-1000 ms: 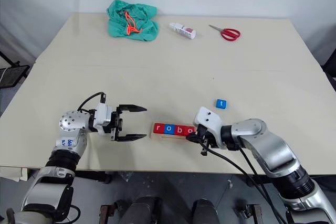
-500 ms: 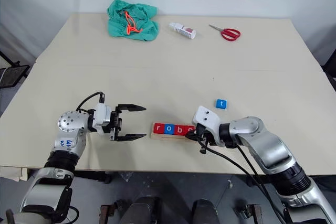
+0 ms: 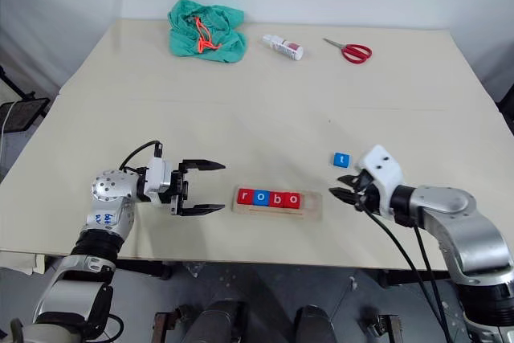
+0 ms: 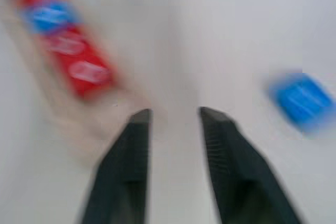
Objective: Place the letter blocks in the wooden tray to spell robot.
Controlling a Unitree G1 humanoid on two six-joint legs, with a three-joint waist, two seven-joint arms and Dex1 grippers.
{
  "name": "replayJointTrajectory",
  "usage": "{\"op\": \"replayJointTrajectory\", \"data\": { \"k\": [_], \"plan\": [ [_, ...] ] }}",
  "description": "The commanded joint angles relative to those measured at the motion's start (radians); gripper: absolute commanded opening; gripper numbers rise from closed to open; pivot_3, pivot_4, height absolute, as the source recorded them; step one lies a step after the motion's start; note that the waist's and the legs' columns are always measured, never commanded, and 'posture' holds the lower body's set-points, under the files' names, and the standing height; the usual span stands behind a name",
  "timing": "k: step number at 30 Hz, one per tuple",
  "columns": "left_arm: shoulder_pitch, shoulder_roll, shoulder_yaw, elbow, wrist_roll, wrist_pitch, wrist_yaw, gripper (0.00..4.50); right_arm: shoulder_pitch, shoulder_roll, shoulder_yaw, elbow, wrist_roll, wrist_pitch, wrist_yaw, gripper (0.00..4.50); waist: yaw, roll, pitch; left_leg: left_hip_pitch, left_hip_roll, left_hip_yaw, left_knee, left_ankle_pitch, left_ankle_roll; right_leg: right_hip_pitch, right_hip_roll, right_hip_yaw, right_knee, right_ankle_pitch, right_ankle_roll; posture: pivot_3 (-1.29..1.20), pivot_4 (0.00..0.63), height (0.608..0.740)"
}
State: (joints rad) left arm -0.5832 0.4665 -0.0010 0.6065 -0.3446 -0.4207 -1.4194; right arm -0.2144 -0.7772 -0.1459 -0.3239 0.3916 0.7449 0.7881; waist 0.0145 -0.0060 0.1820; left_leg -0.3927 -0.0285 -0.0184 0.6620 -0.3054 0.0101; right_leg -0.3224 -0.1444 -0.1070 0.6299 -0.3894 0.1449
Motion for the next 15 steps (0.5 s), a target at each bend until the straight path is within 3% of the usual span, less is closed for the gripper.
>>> {"op": "replayJointTrajectory", "data": {
  "k": [1,5,9,15],
  "plan": [
    [-0.023,0.0,0.007,0.003,-0.001,-0.019,-0.009,4.5,0.024,0.018,-0.085,-0.04,0.016,-0.01,-0.055,3.1,0.0,0.0,0.0,0.0,0.0,0.0,0.0,0.0,0.0,0.0,0.0,0.0,0.0,0.0,0.0,0.0,0.15,0.74],
    [-0.03,0.001,0.009,0.015,0.001,-0.021,-0.016,4.5,0.05,0.043,-0.131,-0.071,0.031,0.05,-0.133,4.43,0.004,0.0,0.0,0.0,0.0,0.0,0.0,0.0,0.0,0.0,0.0,0.0,0.0,0.0,0.0,0.0,0.15,0.74],
    [-0.034,-0.001,0.008,0.019,0.0,-0.021,-0.018,4.5,0.033,0.082,-0.121,-0.104,0.044,0.159,-0.221,4.47,0.004,0.0,0.0,0.0,0.0,0.0,0.0,0.0,0.0,0.0,0.0,0.0,0.0,0.0,0.0,0.0,0.15,0.74],
    [-0.03,0.001,0.009,0.006,-0.003,-0.013,-0.018,4.5,-0.077,0.275,-0.114,-0.156,0.055,0.253,-0.425,4.47,-0.004,0.0,0.0,0.001,0.0,0.0,0.0,0.0,0.0,-0.001,0.0,0.001,0.002,0.0,0.0,0.0,0.15,0.74]
  ]
}}
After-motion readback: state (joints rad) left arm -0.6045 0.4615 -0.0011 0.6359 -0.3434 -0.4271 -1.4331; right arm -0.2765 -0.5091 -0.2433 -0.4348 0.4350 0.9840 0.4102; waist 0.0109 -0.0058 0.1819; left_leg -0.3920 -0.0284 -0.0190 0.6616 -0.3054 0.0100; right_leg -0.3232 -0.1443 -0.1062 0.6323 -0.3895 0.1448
